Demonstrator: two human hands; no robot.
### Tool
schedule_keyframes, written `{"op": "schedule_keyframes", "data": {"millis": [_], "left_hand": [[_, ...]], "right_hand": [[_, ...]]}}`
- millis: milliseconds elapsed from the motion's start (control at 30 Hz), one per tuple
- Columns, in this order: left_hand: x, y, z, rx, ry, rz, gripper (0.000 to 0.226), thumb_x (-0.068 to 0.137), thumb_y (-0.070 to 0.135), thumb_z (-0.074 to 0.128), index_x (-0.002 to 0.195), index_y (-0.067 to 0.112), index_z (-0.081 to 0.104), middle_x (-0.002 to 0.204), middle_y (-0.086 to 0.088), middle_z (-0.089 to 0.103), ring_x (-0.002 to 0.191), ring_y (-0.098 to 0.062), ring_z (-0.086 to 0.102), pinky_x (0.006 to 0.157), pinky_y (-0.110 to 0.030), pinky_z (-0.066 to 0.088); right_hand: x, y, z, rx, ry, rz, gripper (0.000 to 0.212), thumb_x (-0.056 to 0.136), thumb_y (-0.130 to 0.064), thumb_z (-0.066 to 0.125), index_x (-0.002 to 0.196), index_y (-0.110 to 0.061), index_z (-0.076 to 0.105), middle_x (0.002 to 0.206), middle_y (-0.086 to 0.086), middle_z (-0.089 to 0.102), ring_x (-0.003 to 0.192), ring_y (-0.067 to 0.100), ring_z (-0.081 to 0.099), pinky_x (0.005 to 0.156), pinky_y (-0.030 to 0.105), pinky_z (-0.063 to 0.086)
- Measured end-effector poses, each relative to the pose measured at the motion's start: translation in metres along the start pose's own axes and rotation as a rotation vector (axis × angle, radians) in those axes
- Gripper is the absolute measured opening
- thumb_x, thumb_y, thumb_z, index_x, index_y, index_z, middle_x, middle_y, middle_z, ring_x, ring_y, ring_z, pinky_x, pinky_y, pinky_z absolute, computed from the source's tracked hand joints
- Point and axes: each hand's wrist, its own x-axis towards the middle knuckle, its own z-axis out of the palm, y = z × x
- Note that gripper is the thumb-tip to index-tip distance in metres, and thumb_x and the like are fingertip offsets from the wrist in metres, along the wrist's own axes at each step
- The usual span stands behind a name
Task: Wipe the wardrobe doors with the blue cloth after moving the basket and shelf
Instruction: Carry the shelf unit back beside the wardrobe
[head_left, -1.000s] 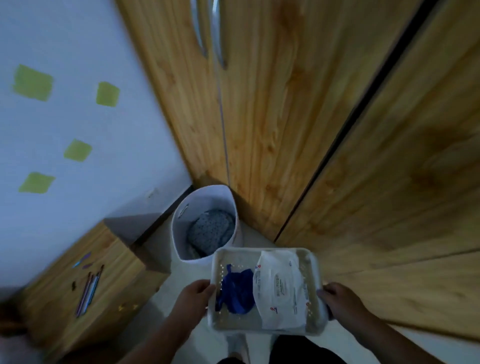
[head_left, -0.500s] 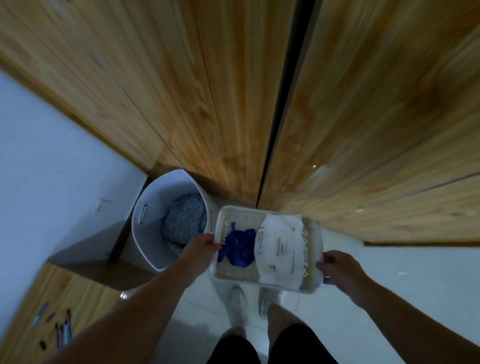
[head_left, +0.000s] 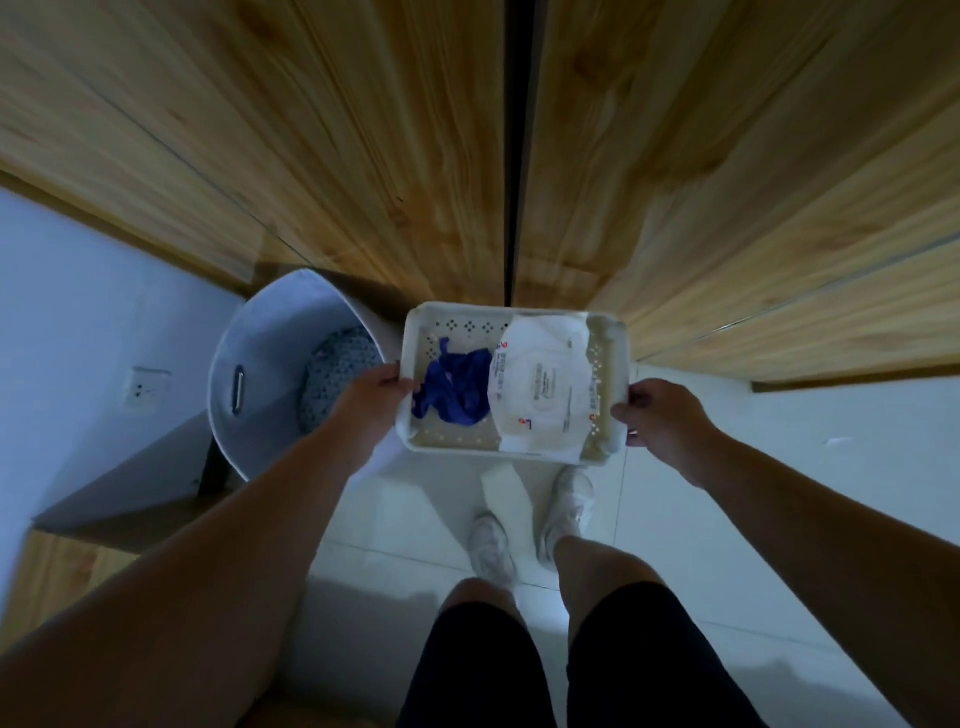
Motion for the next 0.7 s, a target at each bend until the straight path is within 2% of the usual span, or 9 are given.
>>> {"op": "schedule_keyframes", "data": {"millis": [200, 267, 400, 500, 600, 700], "left_hand": [[0.009, 0.011, 0.001, 0.106, -0.009, 0.074, 0.029, 0.103, 0.010, 0.055, 0.129, 0.008, 0.068, 0.126, -0.022, 0.071, 0.118, -0.040, 0.068, 0.109, -0.056, 0.052], [0.005, 0.013, 0.001, 0.141, -0.011, 0.084, 0.033, 0.102, 0.010, 0.054, 0.133, 0.007, 0.067, 0.126, -0.021, 0.071, 0.117, -0.038, 0.068, 0.109, -0.055, 0.053], [0.001, 0.016, 0.002, 0.219, 0.022, 0.106, 0.035, 0.102, 0.013, 0.053, 0.134, 0.013, 0.067, 0.125, -0.017, 0.070, 0.115, -0.034, 0.068, 0.106, -0.054, 0.055], [-0.004, 0.021, 0.002, 0.310, 0.014, 0.149, 0.035, 0.103, 0.017, 0.052, 0.135, 0.015, 0.067, 0.127, -0.016, 0.070, 0.115, -0.033, 0.067, 0.105, -0.052, 0.055], [-0.013, 0.024, -0.003, 0.342, 0.021, 0.199, 0.036, 0.105, 0.019, 0.052, 0.139, 0.015, 0.064, 0.131, -0.011, 0.069, 0.120, -0.032, 0.066, 0.102, -0.044, 0.056], [-0.026, 0.024, -0.010, 0.283, 0.050, 0.229, 0.034, 0.103, 0.018, 0.055, 0.135, 0.016, 0.066, 0.117, 0.001, 0.065, 0.110, -0.021, 0.064, 0.085, -0.030, 0.049]], "right_hand": [[0.014, -0.003, -0.008, 0.060, -0.021, -0.002, 0.006, 0.086, -0.007, 0.071, 0.085, -0.012, 0.070, 0.089, 0.019, 0.073, 0.085, 0.034, 0.074, 0.082, 0.050, 0.062], [0.011, -0.002, -0.008, 0.047, -0.017, -0.006, 0.003, 0.087, -0.007, 0.070, 0.089, -0.009, 0.070, 0.092, 0.020, 0.073, 0.085, 0.034, 0.074, 0.082, 0.049, 0.062], [0.006, -0.003, -0.002, 0.039, 0.044, -0.001, 0.016, 0.087, -0.012, 0.069, 0.102, -0.006, 0.072, 0.092, 0.012, 0.074, 0.083, 0.029, 0.073, 0.080, 0.044, 0.063], [0.000, -0.006, -0.002, 0.046, 0.059, 0.019, 0.018, 0.086, -0.016, 0.069, 0.103, -0.012, 0.072, 0.090, 0.016, 0.075, 0.084, 0.035, 0.074, 0.084, 0.050, 0.061], [-0.009, -0.009, -0.005, 0.087, 0.086, 0.051, 0.031, 0.084, -0.018, 0.071, 0.115, -0.014, 0.069, 0.091, 0.015, 0.075, 0.087, 0.036, 0.074, 0.084, 0.051, 0.061], [-0.028, -0.015, -0.012, 0.066, 0.084, 0.042, 0.027, 0.084, -0.020, 0.072, 0.111, -0.020, 0.066, 0.088, 0.011, 0.074, 0.076, 0.029, 0.073, 0.076, 0.042, 0.062]]}}
